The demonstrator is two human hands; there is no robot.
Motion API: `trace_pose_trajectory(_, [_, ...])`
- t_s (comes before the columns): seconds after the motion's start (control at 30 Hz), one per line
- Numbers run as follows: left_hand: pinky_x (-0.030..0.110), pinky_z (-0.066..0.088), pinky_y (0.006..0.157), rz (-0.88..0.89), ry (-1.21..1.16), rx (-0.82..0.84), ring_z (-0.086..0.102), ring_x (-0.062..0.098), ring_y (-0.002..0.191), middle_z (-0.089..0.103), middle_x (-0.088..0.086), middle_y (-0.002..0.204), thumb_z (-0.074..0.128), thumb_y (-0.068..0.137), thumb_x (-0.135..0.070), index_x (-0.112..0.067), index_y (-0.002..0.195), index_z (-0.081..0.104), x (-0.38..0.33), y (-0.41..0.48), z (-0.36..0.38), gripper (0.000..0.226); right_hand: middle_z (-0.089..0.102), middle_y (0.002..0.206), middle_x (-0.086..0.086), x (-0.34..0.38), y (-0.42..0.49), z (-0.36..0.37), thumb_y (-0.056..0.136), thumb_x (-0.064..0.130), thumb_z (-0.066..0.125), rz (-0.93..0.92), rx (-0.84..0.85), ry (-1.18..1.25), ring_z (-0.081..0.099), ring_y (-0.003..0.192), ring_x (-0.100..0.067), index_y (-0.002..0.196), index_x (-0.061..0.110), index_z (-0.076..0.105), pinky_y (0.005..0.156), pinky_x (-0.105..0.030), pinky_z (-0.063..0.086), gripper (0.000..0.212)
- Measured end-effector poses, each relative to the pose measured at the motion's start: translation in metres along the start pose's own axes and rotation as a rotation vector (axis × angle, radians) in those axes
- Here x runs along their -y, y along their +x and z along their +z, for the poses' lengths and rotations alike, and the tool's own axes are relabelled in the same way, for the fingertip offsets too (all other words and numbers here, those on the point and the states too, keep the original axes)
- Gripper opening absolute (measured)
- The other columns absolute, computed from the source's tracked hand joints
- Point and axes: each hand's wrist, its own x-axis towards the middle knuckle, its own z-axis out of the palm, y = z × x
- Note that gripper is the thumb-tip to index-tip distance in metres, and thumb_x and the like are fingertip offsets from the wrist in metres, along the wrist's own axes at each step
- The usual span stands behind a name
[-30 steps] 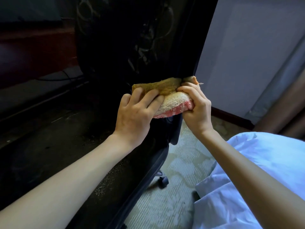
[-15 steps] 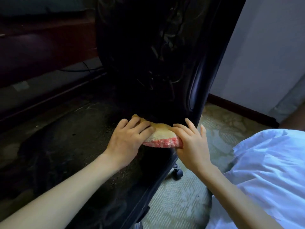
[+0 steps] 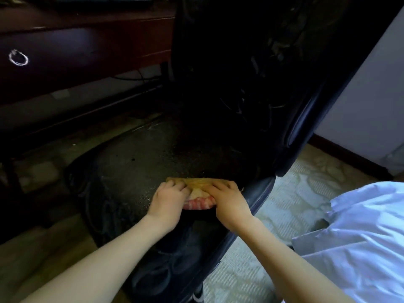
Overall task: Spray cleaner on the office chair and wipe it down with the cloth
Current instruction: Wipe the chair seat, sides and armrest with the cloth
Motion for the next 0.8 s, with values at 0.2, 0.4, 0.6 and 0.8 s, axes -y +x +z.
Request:
trace_pose_trajectory(0.2, [0.032,0.033,0.101,-0.023,-0.008,0.015,0.041,0.026,0.123,0.048,0.000,0.135,0.052,0.087,-0.009,-0.020,0.136,0.049,-0.004,-0.012,-0.003,0.050,0.034,0.150,0.002,0.014,-0.013,0.000,0.082,0.007,0.050,0.029,0.037,-0.029,0.029,0.130,-0.030,0.140,0.032,0.040,0.108,-0.040,0.030,0.064])
trace_pose_trajectory(0.4, [0.031,0.034,0.103,-0.059,-0.057,0.034,0.037,0.025,0.126,0.046,-0.001,0.138,0.053,0.086,-0.007,-0.021,0.138,0.046,-0.017,-0.049,-0.004,0.054,0.038,0.146,0.003,0.028,-0.042,-0.003,0.083,0.008,0.049,0.027,0.041,-0.018,0.031,0.130,-0.030,0.136,0.032,0.044,0.107,-0.040,0.031,0.059])
trace_pose_trajectory(0.6, [0.032,0.027,0.109,-0.136,-0.035,0.096,0.027,0.024,0.135,0.039,-0.001,0.144,0.052,0.088,-0.007,-0.020,0.142,0.038,-0.040,-0.091,-0.014,0.057,0.050,0.134,0.002,0.056,-0.085,-0.002,0.080,0.004,0.050,0.066,0.033,-0.012,0.039,0.122,-0.035,0.126,0.028,0.054,0.096,-0.045,0.040,0.052])
trace_pose_trajectory(0.8, [0.036,0.033,0.109,-0.183,-0.172,0.036,0.032,0.029,0.135,0.047,0.004,0.139,0.047,0.090,-0.002,-0.017,0.137,0.048,-0.037,-0.134,-0.012,0.050,0.043,0.140,0.004,0.091,-0.103,-0.010,0.087,0.010,0.046,0.065,0.142,-0.076,0.032,0.128,-0.031,0.134,0.032,0.046,0.097,-0.039,0.036,0.052])
